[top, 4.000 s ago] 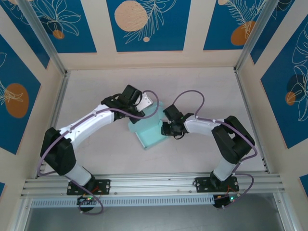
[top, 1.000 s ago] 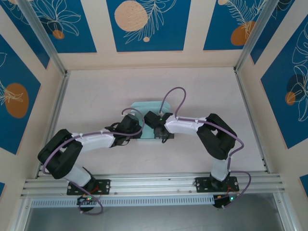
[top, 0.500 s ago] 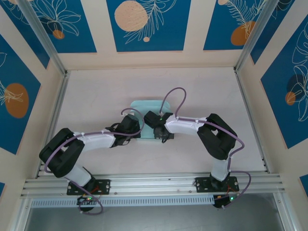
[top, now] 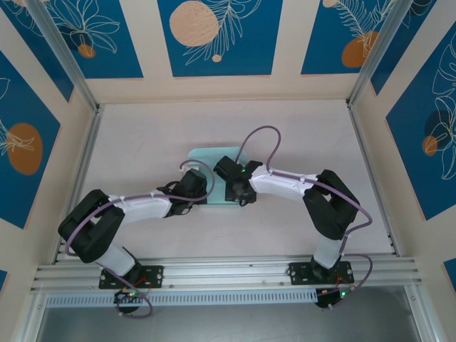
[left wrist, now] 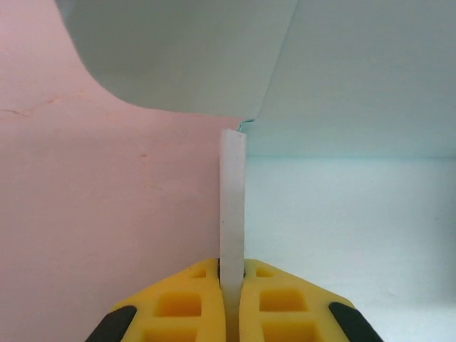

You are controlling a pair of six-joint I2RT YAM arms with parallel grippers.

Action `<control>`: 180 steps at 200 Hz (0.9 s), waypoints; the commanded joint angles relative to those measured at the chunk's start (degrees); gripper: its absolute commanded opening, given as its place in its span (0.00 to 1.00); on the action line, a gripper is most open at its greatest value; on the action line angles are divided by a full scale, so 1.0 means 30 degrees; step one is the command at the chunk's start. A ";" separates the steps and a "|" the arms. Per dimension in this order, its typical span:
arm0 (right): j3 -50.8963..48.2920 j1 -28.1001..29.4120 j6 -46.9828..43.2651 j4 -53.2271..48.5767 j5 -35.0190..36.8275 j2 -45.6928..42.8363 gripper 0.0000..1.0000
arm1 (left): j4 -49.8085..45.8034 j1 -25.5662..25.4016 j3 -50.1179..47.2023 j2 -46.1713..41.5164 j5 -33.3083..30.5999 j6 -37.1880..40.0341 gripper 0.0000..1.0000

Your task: Fold the paper box

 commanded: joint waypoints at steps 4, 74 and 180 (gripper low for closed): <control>0.0108 -0.0373 -0.0021 0.0216 -0.0352 -0.1015 0.53 | -0.1842 -0.0167 0.0496 -0.0177 -0.0794 0.0594 0.00; 0.1386 -0.0614 -0.0716 -0.1031 0.1696 0.1404 0.42 | -0.2040 -0.0260 0.0828 -0.0050 -0.0888 0.0430 0.00; 0.3192 -0.0337 -0.0515 -0.7245 0.5393 0.5673 0.21 | -0.2642 -0.0246 0.0563 -0.0384 -0.2751 -0.1368 0.00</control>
